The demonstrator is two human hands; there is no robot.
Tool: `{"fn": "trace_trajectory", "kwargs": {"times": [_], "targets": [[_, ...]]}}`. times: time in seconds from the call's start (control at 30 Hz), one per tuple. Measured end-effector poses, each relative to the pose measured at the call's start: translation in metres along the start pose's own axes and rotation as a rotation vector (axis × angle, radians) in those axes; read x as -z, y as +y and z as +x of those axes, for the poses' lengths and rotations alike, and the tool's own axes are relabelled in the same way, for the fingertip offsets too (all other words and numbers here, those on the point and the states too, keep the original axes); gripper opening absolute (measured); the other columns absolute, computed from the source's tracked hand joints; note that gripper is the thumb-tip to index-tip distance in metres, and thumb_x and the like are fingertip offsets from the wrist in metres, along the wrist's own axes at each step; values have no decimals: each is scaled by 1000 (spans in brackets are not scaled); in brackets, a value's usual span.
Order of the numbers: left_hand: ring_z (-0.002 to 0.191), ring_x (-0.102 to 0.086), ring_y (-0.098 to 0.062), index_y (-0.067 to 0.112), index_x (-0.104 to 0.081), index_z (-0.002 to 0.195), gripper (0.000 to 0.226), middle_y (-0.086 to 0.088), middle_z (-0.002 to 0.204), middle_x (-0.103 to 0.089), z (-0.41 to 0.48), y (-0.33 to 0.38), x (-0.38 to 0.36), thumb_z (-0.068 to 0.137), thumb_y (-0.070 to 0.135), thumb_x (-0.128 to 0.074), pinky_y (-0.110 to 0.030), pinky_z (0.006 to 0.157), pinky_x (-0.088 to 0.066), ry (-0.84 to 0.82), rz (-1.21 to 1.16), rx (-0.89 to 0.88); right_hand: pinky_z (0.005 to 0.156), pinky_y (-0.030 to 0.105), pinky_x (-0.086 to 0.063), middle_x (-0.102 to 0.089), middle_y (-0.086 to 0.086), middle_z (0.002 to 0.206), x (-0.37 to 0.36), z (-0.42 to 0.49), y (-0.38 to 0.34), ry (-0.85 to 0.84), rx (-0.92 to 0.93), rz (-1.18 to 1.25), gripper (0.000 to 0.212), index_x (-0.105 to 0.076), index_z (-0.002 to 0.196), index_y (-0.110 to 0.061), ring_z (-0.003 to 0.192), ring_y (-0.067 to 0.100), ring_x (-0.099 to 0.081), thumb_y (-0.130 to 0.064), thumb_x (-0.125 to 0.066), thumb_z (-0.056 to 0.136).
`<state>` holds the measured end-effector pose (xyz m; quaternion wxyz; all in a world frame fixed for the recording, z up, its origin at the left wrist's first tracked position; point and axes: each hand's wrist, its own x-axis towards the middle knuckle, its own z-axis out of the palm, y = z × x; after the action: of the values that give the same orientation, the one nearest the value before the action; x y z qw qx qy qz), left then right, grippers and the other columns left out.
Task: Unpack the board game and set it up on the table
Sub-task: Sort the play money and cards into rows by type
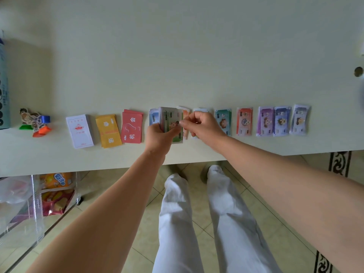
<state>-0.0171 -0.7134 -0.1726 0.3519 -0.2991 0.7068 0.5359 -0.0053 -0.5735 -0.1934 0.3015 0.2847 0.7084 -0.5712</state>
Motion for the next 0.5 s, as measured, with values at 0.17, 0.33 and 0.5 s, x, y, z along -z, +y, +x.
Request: {"fn": "trace_trajectory", "kwargs": {"times": [0.17,0.33,0.5], "targets": [[95,-67,-29,19,-63,83,4,-11,95,-70,-4,2,-18,86,17,-65,-45,89,-55,-85,-17,96,67,26,-52,-69,1,82,25,-2,12,55,-38,-112,15,-69,89,-9,72,12,-61,-23,-69,87],[91,-67,-27,15,-61,91,9,-10,95,-68,-4,1,-24,91,10,-53,-43,87,-56,-73,6,111,71,28,-53,-71,7,92,48,-1,21,179,-66,-220,17,-70,89,-6,77,13,-63,-22,-70,86],[90,-69,-29,10,-63,99,10,-14,94,-71,0,-2,-26,91,12,-59,-44,84,-57,-36,62,57,74,32,-54,-72,5,89,48,8,24,296,-108,-331,16,-71,79,-12,79,15,-64,-27,-72,84]]}}
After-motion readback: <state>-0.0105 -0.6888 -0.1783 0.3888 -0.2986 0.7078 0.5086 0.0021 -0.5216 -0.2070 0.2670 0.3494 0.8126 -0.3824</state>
